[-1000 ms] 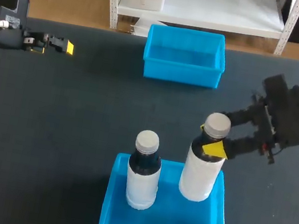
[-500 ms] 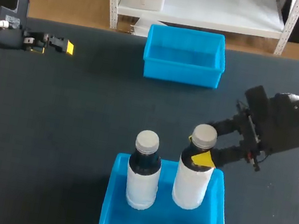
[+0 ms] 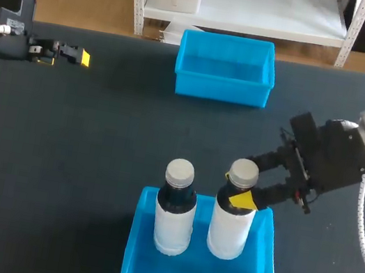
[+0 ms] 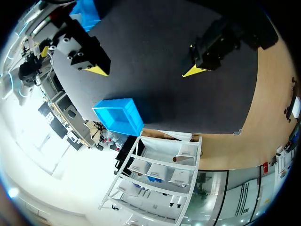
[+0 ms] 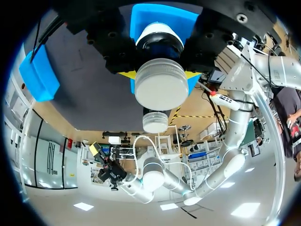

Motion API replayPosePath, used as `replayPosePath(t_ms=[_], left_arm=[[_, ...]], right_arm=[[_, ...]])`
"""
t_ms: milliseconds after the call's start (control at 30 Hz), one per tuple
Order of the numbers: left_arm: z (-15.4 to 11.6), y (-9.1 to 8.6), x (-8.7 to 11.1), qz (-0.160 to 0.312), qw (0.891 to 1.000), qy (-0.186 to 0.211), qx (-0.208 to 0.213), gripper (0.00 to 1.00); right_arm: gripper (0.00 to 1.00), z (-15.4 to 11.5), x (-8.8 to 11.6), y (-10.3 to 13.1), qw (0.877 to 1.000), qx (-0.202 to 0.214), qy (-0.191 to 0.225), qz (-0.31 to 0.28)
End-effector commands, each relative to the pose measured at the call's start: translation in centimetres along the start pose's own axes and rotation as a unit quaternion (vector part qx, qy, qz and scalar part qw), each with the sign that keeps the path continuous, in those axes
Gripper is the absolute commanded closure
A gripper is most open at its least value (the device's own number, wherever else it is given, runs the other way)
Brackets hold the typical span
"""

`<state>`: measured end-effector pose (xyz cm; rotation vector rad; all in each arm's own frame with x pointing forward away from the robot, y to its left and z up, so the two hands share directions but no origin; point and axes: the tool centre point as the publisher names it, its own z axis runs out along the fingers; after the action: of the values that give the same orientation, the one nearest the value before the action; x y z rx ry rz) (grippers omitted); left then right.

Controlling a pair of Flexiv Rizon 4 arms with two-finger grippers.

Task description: Pick up the bottle, and place it in the far bin if it is heavy, or in the near bin if it is light.

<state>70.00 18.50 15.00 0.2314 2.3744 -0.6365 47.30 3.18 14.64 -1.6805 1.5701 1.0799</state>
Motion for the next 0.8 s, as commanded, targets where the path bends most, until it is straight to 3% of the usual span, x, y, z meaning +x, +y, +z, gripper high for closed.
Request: replayPosePath(t_ms=[33, 667, 733, 800], left_arm=[[0.0, 0.0, 0.0, 0.0, 1.0, 0.0, 0.0, 0.0], [0.0, 0.0, 0.0, 0.0, 1.0, 0.0, 0.0, 0.0], [0.0, 0.0, 0.0, 0.0, 1.0, 0.0, 0.0, 0.0], [0.0, 0.0, 0.0, 0.0, 1.0, 0.0, 0.0, 0.0]], right_arm=[[1.0, 0.1, 0.3, -0.2, 1.0, 0.0, -0.001, -0.001], [1.0, 0.4, 1.2, -0.1, 1.0, -0.005, 0.001, 0.002], [0.81, 0.4, 1.3, 0.0, 1.0, -0.006, 0.002, 0.003], [0.73, 0.4, 1.3, 0.0, 1.0, -0.008, 0.001, 0.003]])
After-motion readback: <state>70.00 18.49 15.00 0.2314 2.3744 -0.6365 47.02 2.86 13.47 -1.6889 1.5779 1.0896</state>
